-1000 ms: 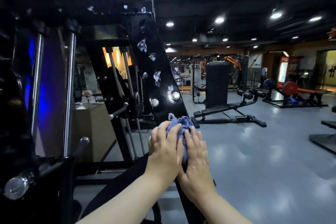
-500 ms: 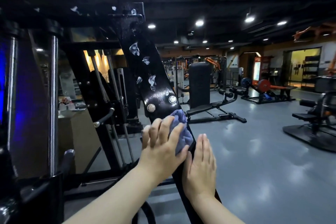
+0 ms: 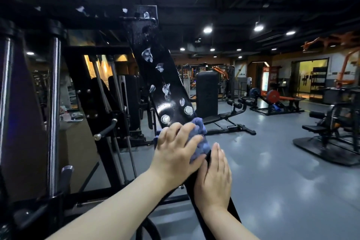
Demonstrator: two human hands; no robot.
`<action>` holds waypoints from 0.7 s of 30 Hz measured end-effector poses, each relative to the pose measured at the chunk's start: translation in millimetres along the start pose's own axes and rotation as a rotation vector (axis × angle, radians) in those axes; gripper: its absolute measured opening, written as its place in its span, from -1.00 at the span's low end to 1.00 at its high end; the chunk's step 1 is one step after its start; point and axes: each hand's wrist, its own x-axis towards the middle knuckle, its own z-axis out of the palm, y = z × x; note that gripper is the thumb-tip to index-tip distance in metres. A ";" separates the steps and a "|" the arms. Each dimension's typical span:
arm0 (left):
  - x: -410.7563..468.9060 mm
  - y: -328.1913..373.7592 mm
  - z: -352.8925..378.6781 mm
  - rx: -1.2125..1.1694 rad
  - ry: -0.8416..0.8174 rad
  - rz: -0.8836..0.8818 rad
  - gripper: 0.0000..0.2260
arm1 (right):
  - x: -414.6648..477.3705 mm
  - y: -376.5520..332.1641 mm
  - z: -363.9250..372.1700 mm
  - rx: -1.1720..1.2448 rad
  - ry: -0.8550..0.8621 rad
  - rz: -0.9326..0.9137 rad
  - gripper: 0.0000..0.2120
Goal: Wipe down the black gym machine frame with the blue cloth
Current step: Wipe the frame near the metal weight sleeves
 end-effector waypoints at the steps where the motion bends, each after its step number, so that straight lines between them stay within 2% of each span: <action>1: -1.6 -3.5 -2.0 -0.021 0.005 0.061 -0.73 | 3.8 -3.3 -2.8 0.023 -0.003 0.000 -0.31; 4: 21.1 -22.3 -10.4 -0.017 0.044 0.154 -0.82 | 14.2 -8.2 -10.3 0.074 -0.046 -0.049 -0.33; 8: 48.9 -30.6 -17.1 0.038 0.083 -0.097 -0.80 | 13.7 7.6 -22.6 0.120 -0.197 -0.142 -0.45; 11: 25.8 -15.3 -4.8 0.073 0.081 -0.122 -0.81 | 11.9 20.2 -31.4 0.219 -0.324 -0.189 -0.45; 14: -7.9 4.0 3.9 0.035 0.088 -0.030 -0.83 | 16.1 29.5 -40.0 0.343 -0.396 -0.169 -0.45; 17: -34.7 16.9 5.9 -0.066 0.015 0.189 -0.81 | 21.5 32.4 -48.7 0.468 -0.492 -0.130 -0.43; 19: -48.5 21.3 4.2 -0.100 -0.035 0.303 -0.80 | 22.3 36.9 -52.5 0.465 -0.547 -0.137 -0.41; 21: -42.4 15.0 1.1 -0.061 -0.006 0.326 -0.80 | 22.3 41.0 -54.8 0.427 -0.550 -0.138 -0.44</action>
